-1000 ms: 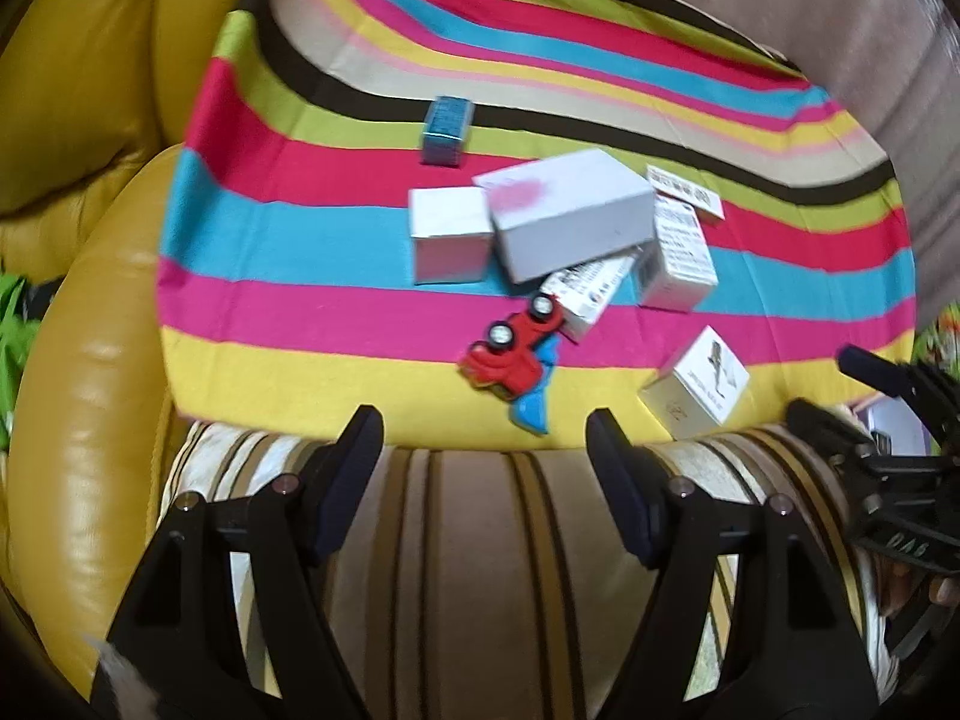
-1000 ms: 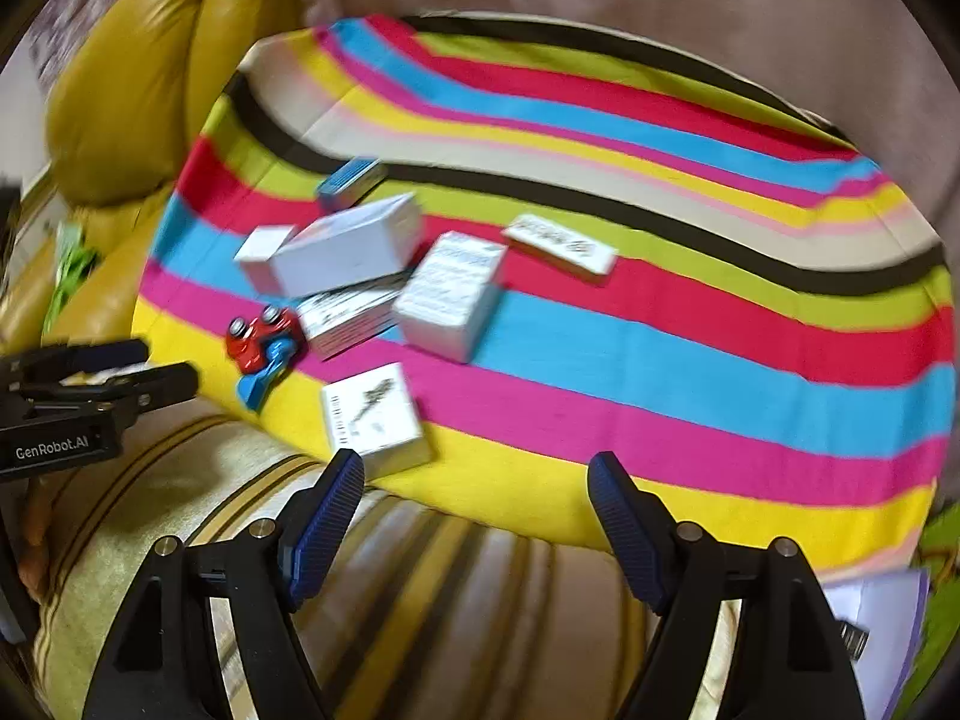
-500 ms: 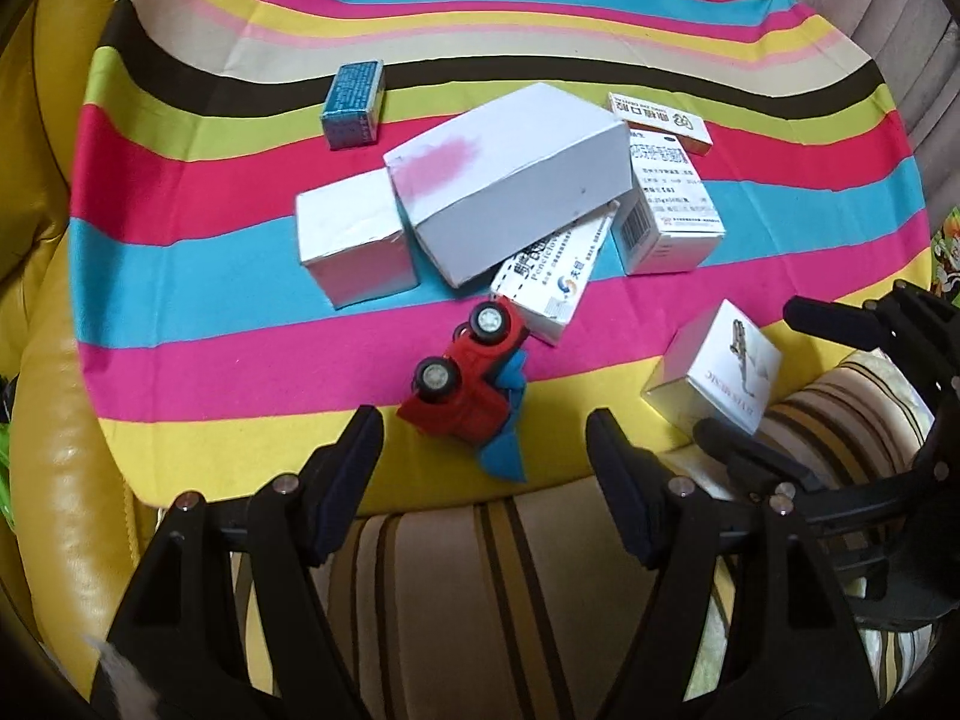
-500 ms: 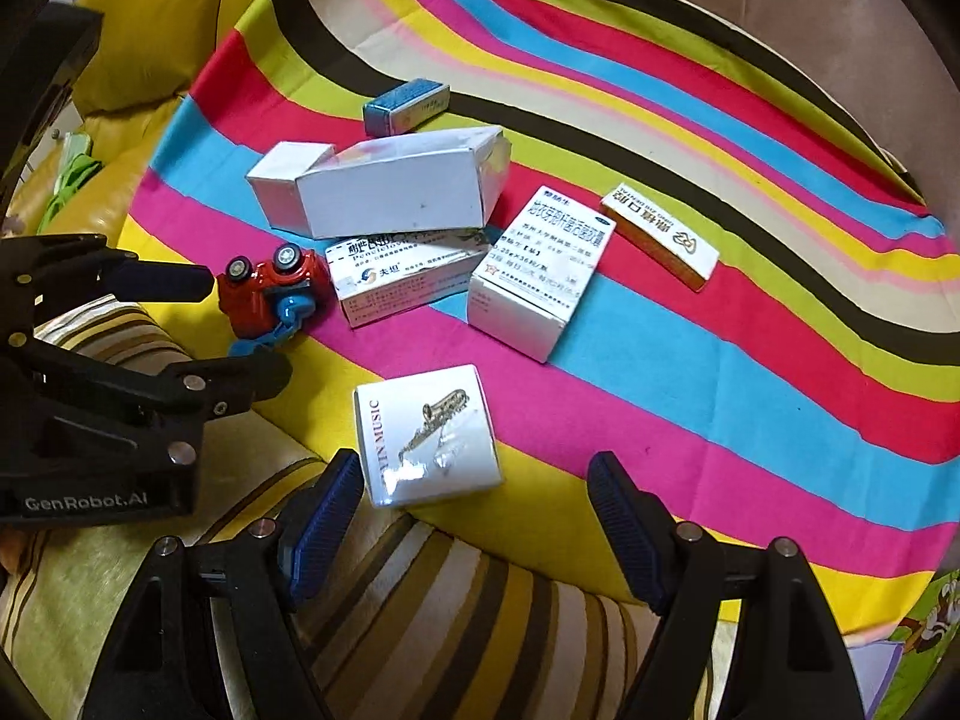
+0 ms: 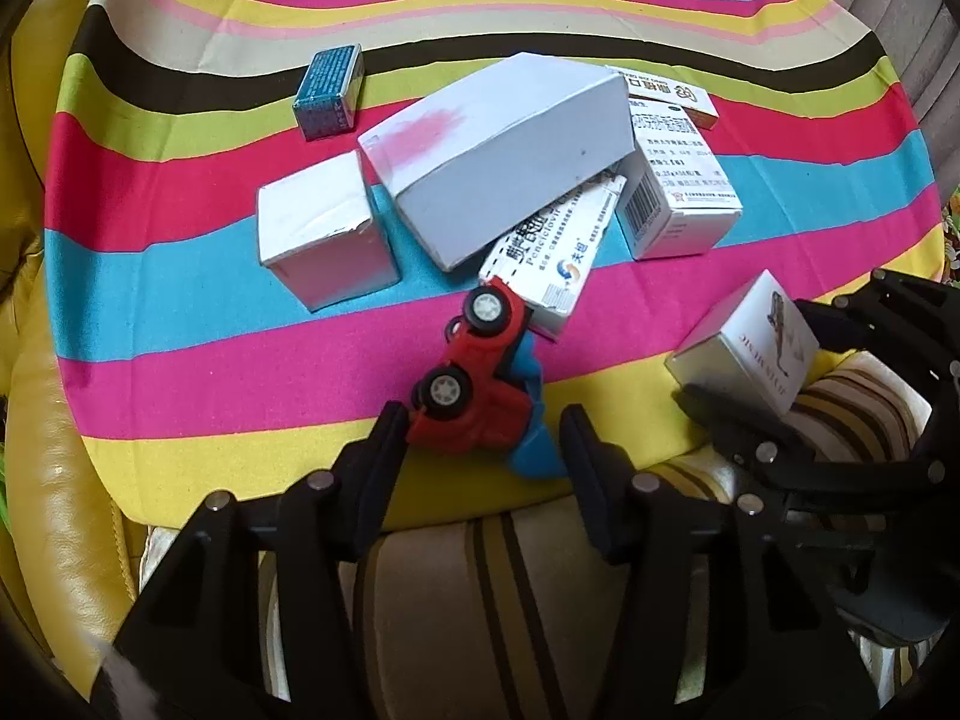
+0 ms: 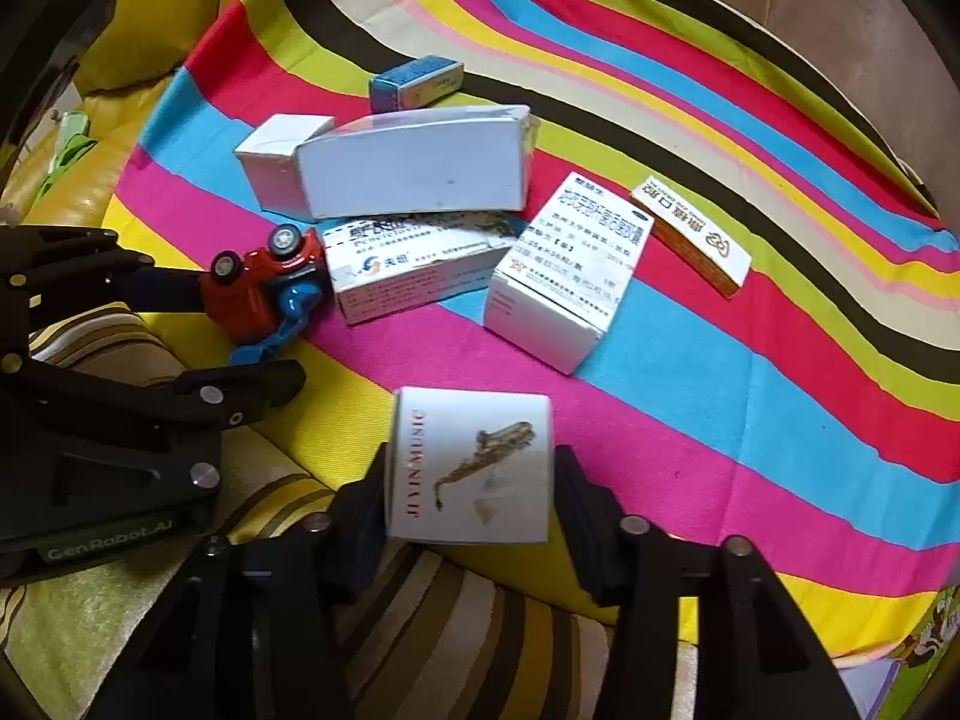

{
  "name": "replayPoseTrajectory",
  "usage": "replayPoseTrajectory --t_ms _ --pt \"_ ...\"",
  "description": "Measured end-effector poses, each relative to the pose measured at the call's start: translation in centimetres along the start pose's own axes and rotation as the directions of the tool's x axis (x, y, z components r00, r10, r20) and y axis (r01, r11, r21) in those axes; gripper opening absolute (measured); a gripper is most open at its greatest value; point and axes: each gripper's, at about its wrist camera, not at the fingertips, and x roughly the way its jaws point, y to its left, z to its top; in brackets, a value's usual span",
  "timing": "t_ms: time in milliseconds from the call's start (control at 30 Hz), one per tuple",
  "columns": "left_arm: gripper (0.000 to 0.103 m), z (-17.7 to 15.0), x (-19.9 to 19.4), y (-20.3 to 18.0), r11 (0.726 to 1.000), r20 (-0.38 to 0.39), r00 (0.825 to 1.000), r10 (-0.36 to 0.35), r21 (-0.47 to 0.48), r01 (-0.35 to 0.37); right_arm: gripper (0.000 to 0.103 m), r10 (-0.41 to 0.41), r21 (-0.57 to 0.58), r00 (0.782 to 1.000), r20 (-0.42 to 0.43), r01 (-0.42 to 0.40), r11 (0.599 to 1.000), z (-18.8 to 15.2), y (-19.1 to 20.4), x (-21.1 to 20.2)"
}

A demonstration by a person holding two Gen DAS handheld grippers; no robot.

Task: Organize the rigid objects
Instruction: 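Grasp the white JIYIN MUSIC saxophone box with the right tool, then grasp the red toy car with the left tool while the right tool holds its box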

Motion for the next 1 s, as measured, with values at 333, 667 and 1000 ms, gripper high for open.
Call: replayPoseTrajectory --t_ms 333,667,1000 --pt "0.055 -0.3 -0.4 -0.2 1.0 0.01 1.0 -0.011 0.006 0.011 0.044 -0.013 -0.004 1.0 0.014 0.013 1.0 -0.5 0.1 -0.3" --pt "0.053 -0.3 -1.0 -0.2 1.0 0.052 0.999 0.003 0.005 -0.004 0.044 -0.061 -0.001 0.997 0.055 0.062 0.998 -1.0 0.1 -1.4" --pt "0.051 -0.5 -2.6 -0.2 1.0 0.101 0.995 0.025 0.0 -0.026 0.044 -0.131 0.019 0.981 0.141 0.13 0.991 -0.8 -0.2 -3.4"
